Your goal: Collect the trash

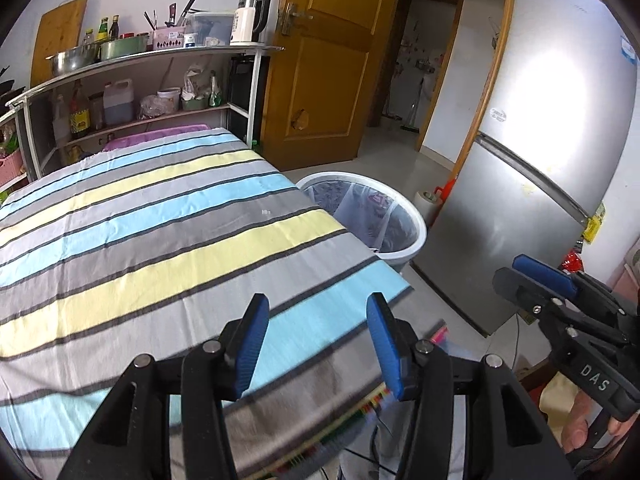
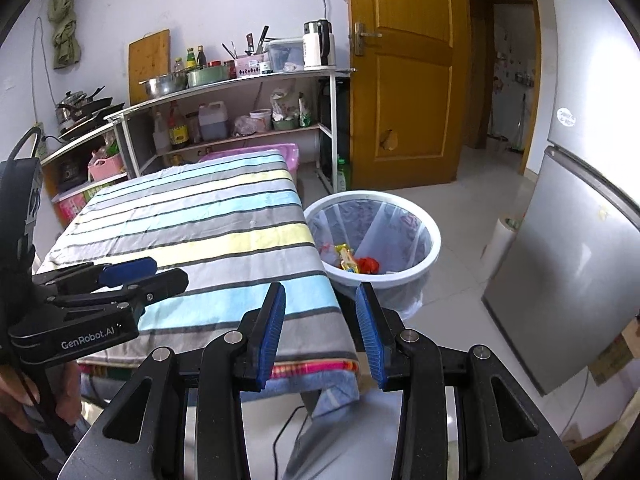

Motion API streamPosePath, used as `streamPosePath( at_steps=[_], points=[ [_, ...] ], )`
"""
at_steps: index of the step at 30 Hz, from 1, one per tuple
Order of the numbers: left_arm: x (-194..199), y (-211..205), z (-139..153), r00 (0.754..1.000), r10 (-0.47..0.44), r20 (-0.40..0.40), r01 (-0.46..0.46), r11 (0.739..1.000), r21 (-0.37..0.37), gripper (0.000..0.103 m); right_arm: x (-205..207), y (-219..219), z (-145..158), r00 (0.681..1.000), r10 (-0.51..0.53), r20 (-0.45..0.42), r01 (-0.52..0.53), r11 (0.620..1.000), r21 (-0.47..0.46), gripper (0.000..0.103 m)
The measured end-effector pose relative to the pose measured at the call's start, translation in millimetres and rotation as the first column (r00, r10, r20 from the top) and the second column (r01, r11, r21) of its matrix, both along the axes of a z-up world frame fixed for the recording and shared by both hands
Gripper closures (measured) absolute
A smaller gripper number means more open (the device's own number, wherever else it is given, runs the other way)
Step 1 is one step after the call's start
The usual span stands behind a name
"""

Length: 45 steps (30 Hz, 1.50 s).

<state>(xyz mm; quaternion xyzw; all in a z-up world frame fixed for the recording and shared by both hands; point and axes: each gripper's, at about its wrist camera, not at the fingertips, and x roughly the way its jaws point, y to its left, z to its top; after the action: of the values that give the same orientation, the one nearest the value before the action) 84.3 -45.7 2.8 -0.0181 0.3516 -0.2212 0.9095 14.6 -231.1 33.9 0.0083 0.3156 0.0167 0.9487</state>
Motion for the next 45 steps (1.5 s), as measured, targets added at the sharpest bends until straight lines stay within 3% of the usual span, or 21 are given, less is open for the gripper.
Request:
streamPosePath(
  at_steps=[9, 45],
  points=[
    [-26.0, -1.4, 2.8, 1.000, 0.000, 0.019, 0.000, 1.000, 0.013, 0.046, -16.7, 0.4, -3.0, 1.000, -0.005, -0.005, 0.005, 1.000, 0.008, 0.065],
    [-27.3, -3.1, 3.5, 0.999, 0.017, 0.035, -0.018, 0.999, 0.027, 0.045, -16.7, -2.2, -0.7, 1.000, -0.014, 0.000, 0.014, 1.000, 0.010, 0.065]
  ],
)
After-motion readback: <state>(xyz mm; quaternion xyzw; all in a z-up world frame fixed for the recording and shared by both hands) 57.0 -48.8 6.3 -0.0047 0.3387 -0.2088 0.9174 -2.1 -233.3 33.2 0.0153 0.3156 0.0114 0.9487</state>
